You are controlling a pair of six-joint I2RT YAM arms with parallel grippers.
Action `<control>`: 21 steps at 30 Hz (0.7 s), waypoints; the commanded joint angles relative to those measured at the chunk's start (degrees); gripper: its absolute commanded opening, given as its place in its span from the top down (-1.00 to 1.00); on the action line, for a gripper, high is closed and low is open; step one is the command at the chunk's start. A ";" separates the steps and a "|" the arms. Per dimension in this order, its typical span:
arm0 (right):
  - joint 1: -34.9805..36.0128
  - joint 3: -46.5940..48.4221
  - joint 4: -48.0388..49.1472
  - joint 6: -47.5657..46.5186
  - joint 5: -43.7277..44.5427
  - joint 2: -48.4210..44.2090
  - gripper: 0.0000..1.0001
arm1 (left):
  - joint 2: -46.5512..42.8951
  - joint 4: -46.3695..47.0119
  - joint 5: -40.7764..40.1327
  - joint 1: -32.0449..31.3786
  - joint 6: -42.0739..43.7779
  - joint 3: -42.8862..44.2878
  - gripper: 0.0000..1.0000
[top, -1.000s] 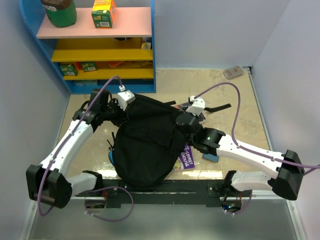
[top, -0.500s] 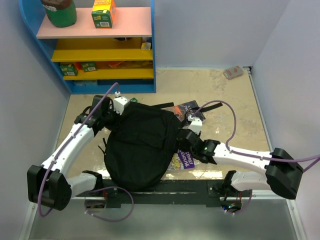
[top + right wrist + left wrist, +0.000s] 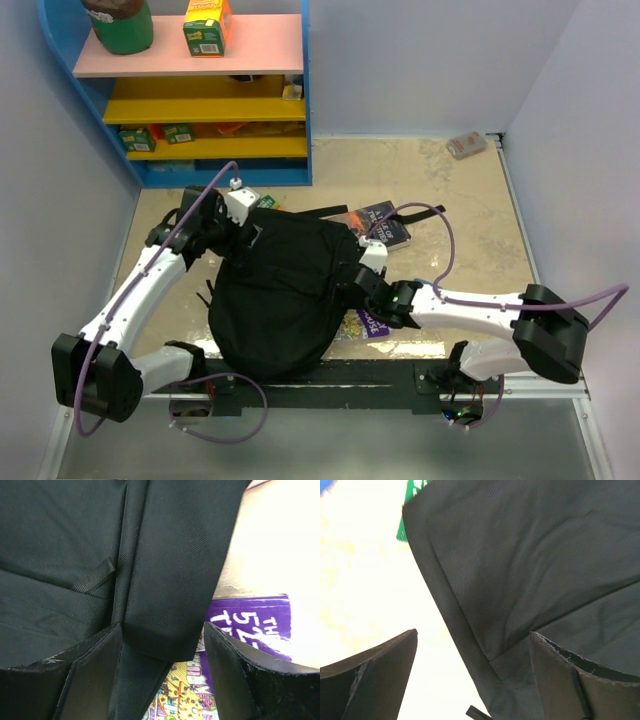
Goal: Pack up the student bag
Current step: Adjust the student bag at the center of the board.
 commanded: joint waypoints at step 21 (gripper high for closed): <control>5.90 0.25 -2.44 9.14 1.85 0.20 -0.30 | 3.55 7.29 11.56 -0.15 1.94 5.73 -0.98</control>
